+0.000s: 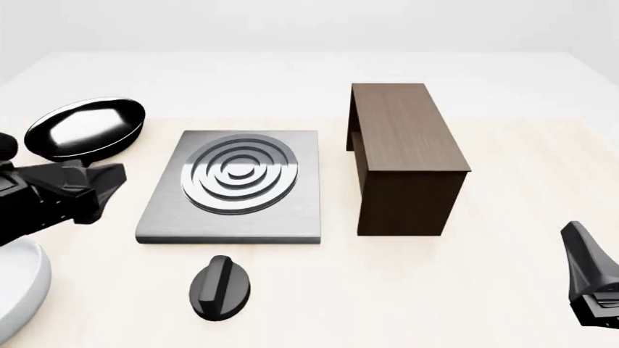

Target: Turn on the stove.

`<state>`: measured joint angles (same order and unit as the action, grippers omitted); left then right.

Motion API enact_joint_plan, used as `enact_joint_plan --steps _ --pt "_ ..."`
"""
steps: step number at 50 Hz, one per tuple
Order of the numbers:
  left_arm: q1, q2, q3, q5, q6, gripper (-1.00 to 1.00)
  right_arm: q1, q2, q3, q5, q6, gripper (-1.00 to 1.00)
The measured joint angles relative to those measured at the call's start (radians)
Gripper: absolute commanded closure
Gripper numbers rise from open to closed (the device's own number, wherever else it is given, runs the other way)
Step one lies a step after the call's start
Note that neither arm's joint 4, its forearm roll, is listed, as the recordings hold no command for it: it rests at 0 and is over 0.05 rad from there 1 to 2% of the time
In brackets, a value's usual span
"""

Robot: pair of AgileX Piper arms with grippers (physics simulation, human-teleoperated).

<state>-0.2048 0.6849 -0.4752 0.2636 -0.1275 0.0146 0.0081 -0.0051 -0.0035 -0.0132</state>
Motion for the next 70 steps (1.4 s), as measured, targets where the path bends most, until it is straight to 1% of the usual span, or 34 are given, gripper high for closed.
enact_joint_plan --steps 10,34,46,70 --pt "-0.024 0.106 0.046 -0.073 -0.046 -1.0 0.0 0.0 0.0 0.0 0.0 -1.0" --pt "-0.063 0.32 0.162 -0.26 -0.108 -1.0 0.0 0.0 0.0 0.0 0.0 -1.0" --pt "-0.089 0.376 0.215 -0.322 -0.145 -1.0 0.0 0.0 0.0 0.0 0.0 -1.0" --pt "-0.138 0.446 0.295 -0.407 -0.212 -1.0 0.0 0.0 0.0 0.0 0.0 -1.0"
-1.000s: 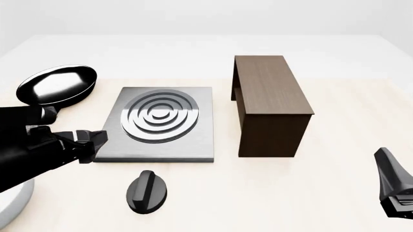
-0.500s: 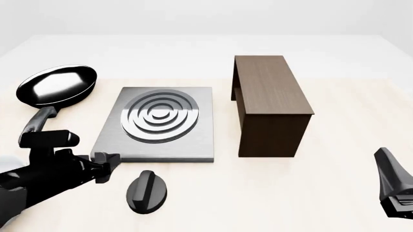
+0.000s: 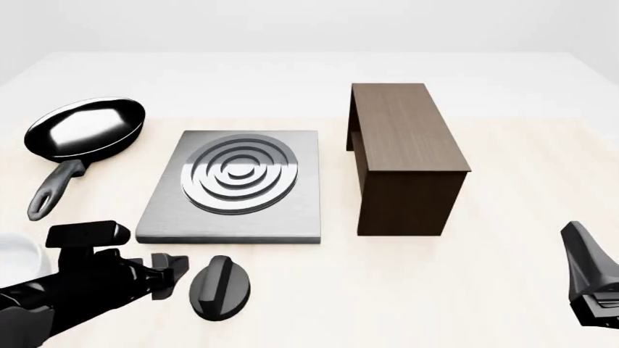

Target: Turn on the stove.

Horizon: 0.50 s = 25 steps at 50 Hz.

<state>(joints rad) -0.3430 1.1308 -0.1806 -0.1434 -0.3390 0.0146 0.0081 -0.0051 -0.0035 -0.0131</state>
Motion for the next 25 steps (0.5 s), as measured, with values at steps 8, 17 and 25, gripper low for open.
enact_joint_plan --steps 8,17,25 --pt "-0.015 0.035 0.021 -0.038 -0.023 -1.0 0.0 0.0 0.0 0.0 0.0 -1.0" --pt "-0.042 0.095 0.048 -0.101 -0.059 -1.0 0.0 0.0 0.0 0.0 0.0 -1.0" --pt "-0.062 0.143 0.066 -0.149 -0.087 -1.0 0.0 0.0 0.0 0.0 0.0 -1.0"
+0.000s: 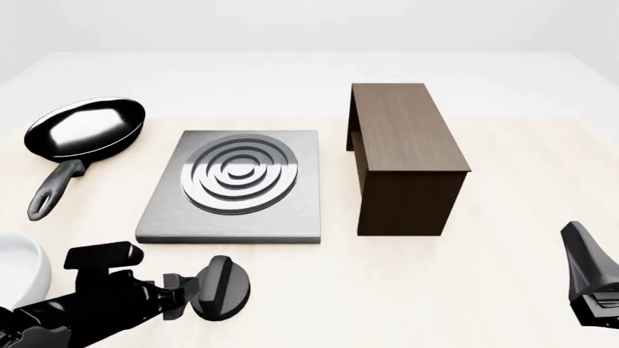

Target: Turn on the stove.

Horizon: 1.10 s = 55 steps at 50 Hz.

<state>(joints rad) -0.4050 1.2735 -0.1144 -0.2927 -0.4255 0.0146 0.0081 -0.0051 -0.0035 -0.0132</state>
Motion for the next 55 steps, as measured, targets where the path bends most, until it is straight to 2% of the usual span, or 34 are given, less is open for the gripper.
enact_joint_plan --steps 17,38,55 --pt "-0.057 0.079 0.02 -0.072 -0.069 -1.0 0.0 0.0 0.0 0.0 0.0 -1.0" --pt "-0.112 0.123 0.046 -0.174 0.043 -1.0 0.0 0.0 0.0 0.0 0.0 -1.0" --pt "-0.172 0.172 0.062 -0.275 0.084 -1.0 0.0 0.0 0.0 0.0 0.0 -1.0"
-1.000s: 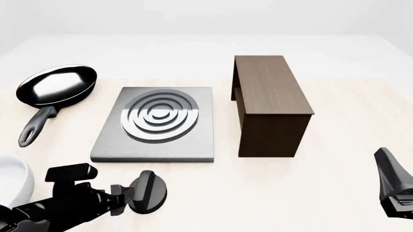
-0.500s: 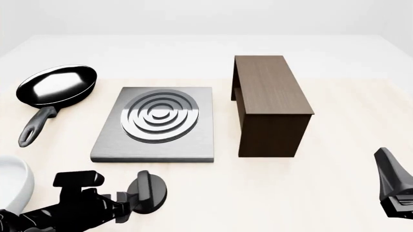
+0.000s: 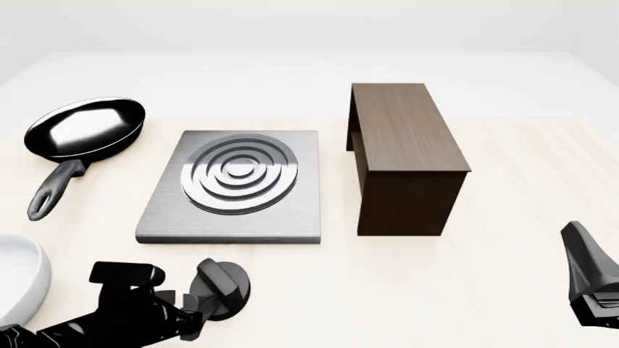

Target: Turn on the stove.

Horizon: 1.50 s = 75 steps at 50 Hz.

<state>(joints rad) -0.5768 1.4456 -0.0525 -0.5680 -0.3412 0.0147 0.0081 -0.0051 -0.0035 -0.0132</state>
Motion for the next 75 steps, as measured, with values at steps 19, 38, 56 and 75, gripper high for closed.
enact_joint_plan --steps 19,38,56,75 --pt "-0.033 0.027 -0.001 -0.041 0.004 -1.0 0.0 0.0 0.0 0.0 0.0 -1.0" --pt "-0.028 0.04 0.012 -0.082 -0.012 -1.0 0.0 0.0 0.0 0.0 0.0 -1.0" --pt "-0.007 0.024 0.001 -0.048 -0.069 -1.0 0.0 0.0 0.0 0.0 0.0 -1.0" --pt "-0.01 -0.174 -0.026 0.232 -0.23 -1.0 0.0 0.0 0.0 0.0 0.0 -1.0"
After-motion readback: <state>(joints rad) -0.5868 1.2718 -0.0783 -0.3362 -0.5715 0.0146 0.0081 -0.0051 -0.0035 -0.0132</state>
